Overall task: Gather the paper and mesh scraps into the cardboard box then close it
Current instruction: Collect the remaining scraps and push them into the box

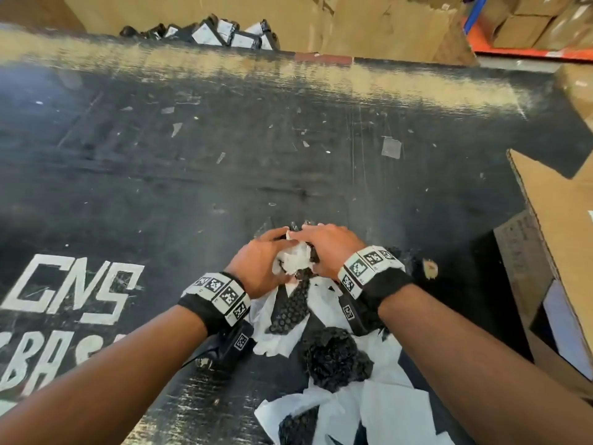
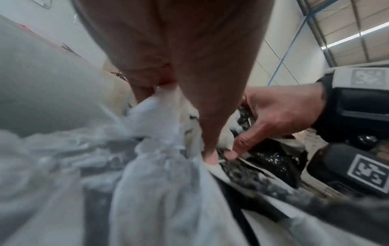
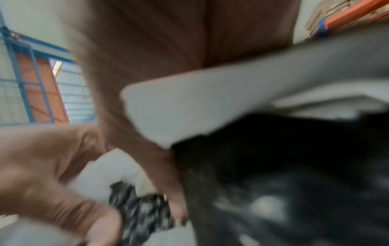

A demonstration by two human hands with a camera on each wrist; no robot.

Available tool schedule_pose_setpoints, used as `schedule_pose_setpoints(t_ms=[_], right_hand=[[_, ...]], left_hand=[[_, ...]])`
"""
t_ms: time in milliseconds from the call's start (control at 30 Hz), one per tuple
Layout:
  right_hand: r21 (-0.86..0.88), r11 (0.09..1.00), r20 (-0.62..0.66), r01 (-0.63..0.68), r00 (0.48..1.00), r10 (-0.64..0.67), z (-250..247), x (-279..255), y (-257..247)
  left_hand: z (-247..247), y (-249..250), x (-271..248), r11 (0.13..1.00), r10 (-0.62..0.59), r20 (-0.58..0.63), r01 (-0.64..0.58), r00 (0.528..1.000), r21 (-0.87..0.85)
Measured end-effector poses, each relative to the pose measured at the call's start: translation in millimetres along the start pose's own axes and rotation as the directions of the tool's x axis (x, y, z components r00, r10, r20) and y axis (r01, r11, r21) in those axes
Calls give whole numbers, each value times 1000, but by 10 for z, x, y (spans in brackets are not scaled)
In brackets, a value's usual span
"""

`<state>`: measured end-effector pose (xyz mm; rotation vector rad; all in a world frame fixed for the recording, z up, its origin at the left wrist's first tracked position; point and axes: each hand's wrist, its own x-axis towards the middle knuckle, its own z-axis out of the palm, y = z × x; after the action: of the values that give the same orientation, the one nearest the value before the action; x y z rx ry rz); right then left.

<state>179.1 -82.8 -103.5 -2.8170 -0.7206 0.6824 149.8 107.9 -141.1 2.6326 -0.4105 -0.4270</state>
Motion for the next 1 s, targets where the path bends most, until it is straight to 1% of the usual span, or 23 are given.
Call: schedule_pose_setpoints(t_ms=[33,100,133,167,200,233,300,367,400,433,467,500,533,567,633,667,700,733,767,833,867,933,1000], right_hand=[[20,1000,-51,14,999,-13,-35,-32,-16],[49,999,-144,-24,989,31,-67,-79,-85],[49,996,-194,-73,978,81,11,-777,-208],[27,997,-213,-78,974,82,-33,-738,-226],[33,994,-246,-103,963,108,-53,-704,-198],[50,991,-280,-120,951,129,-126,-734,-220],[135,987,-381,-88,915,134,-265,-814,-258],[232,972,-505,-34,850,151,-408,-955,-288],[258,966,-547,-8,823,153,-415,-1047,-277],[260,965,-577,34,807,128,-391,-1168,-292],[247,968,-584,50,804,107,-322,-1301,-316],[251,965,-588,83,805,83,-211,-1454,-348],[259,960,-575,104,815,67,-54,-1566,-354],[274,955,-547,115,835,57,135,-1673,-349],[298,951,-389,83,920,41,511,-1797,-320],[293,954,-285,62,958,26,659,-1835,-298],[264,963,-201,59,980,-5,774,-1865,-257],[236,970,-144,63,989,-29,813,-1912,-231],[224,972,-121,72,992,-45,804,-1970,-199],[241,967,-143,87,988,-53,683,-2150,-159],[236,967,-154,94,986,-58,611,-2254,-140],[139,987,-141,87,988,-67,533,-2480,-75],[-9,999,-48,44,998,-45,584,-2711,0]], left_hand=[[-10,27,45,1000,4,-43,-4,999,-1],[8,93,75,999,-5,-146,-1,989,-35],[93,582,-402,996,71,-179,-81,981,-48],[105,581,-337,994,59,-238,-79,969,-74],[80,636,-306,990,33,-276,-70,960,-124],[34,689,-296,983,17,-337,-77,941,-164],[-137,752,-335,970,51,-459,-154,887,-188],[-327,815,-408,954,119,-534,-245,837,-171],[-390,858,-488,944,153,-553,-287,819,-164],[-411,913,-593,931,185,-561,-326,807,-162],[-394,962,-726,923,210,-556,-351,804,-160],[-326,997,-879,912,233,-540,-374,809,-167],[-231,1011,-1026,904,253,-500,-386,828,-182],[-113,1010,-1169,900,271,-436,-386,858,-201],[138,947,-1397,914,299,-248,-352,921,-204],[234,918,-1490,930,297,-153,-322,942,-176],[312,878,-1568,947,282,-81,-291,956,-133],[355,847,-1639,959,269,-39,-271,962,-78],[378,824,-1703,963,267,-23,-268,963,-21],[383,812,-1851,962,259,11,-258,966,92],[386,821,-1931,960,243,47,-248,969,134],[439,848,-2089,950,227,128,-249,965,188],[558,872,-2209,938,217,195,-260,957,231]])
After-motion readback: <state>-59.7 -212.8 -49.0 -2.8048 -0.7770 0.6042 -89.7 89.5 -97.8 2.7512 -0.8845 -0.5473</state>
